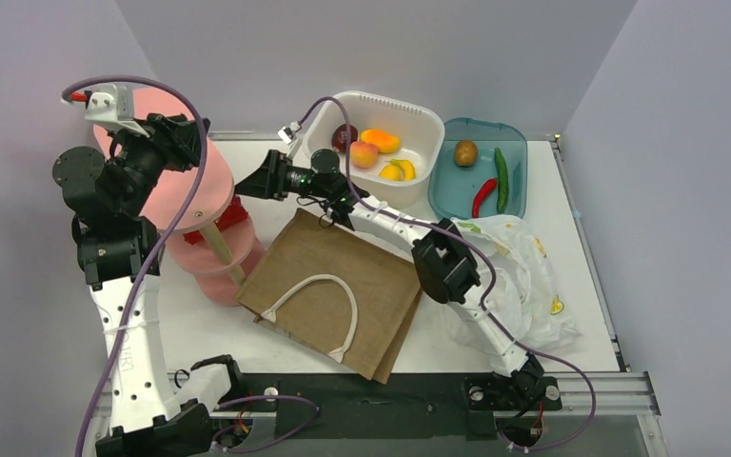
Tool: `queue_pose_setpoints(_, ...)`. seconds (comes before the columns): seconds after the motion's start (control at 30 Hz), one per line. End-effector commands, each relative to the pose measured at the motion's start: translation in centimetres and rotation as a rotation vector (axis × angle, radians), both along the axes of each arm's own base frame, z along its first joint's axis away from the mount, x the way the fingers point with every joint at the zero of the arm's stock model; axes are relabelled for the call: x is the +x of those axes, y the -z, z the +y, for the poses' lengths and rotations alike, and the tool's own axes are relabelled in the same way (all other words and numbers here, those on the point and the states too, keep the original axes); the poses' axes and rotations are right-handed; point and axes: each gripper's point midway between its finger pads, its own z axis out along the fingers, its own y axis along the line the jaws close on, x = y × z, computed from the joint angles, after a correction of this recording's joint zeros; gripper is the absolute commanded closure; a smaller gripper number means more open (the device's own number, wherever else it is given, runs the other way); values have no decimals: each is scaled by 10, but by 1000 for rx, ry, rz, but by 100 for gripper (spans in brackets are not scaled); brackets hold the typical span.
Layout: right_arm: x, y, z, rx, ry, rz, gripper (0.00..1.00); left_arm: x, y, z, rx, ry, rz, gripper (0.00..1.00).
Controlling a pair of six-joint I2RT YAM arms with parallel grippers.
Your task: Untie the knot of the grocery bags and take out the mixed food
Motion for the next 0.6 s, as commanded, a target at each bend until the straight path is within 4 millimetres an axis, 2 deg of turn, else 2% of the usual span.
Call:
queue_pose_setpoints(0.0, 16, -92, -54, 106, 80, -205, 23, -9, -4, -13, 30, 74, -46, 54)
queue_pose_setpoints(0.07, 22, -90, -67, 72, 94, -216, 22, -10, 0, -16, 38, 96, -42, 54)
queue_pose_setpoints(0.1, 20, -97, -73, 71, 89, -233, 21, -11, 2, -18, 41, 105, -38, 54)
queue_pose_setpoints(0.13, 24, -87, -80, 37, 96, -230, 21, -12, 3, -20, 59, 120, -41, 54)
queue_pose_setpoints(0.17, 17, -98, -88, 34, 82, -255, 21, -14, 5, -23, 70, 136, -33, 54)
queue_pose_setpoints(0.2, 19, -82, -95, -25, 81, -260, 21, -15, 6, -23, 92, 136, -36, 54)
queue_pose_setpoints(0.23, 10, -97, -108, -34, 73, -298, 21, -16, 8, -24, 99, 140, -28, 54)
queue_pose_setpoints(0.27, 6, -66, -116, -140, 54, -303, 22, -17, 8, -24, 115, 137, -32, 54)
queue_pose_setpoints(0.3, -1, -65, -130, -199, 54, -419, 24, -19, 9, -24, 120, 138, -29, 54)
queue_pose_setpoints(0.33, -12, -39, -143, -321, 20, -380, 25, -20, 9, -25, 129, 137, -32, 54)
queue_pose_setpoints(0.37, -22, -36, -157, -390, -5, -507, 26, -21, 8, -25, 133, 140, -36, 54)
queue_pose_setpoints(0.4, -39, -10, -175, -516, -59, -452, 27, -23, 8, -26, 138, 142, -41, 54)
queue_pose_setpoints(0.43, -50, -5, -190, -574, -96, -546, 29, -23, 8, -27, 139, 148, -42, 54)
queue_pose_setpoints(0.47, -65, 17, -209, -682, -138, -491, 30, -24, 6, -28, 141, 151, -48, 54)
queue_pose_setpoints(0.57, -101, 49, -249, -833, -222, -534, 32, -25, 7, -31, 132, 161, -56, 54)
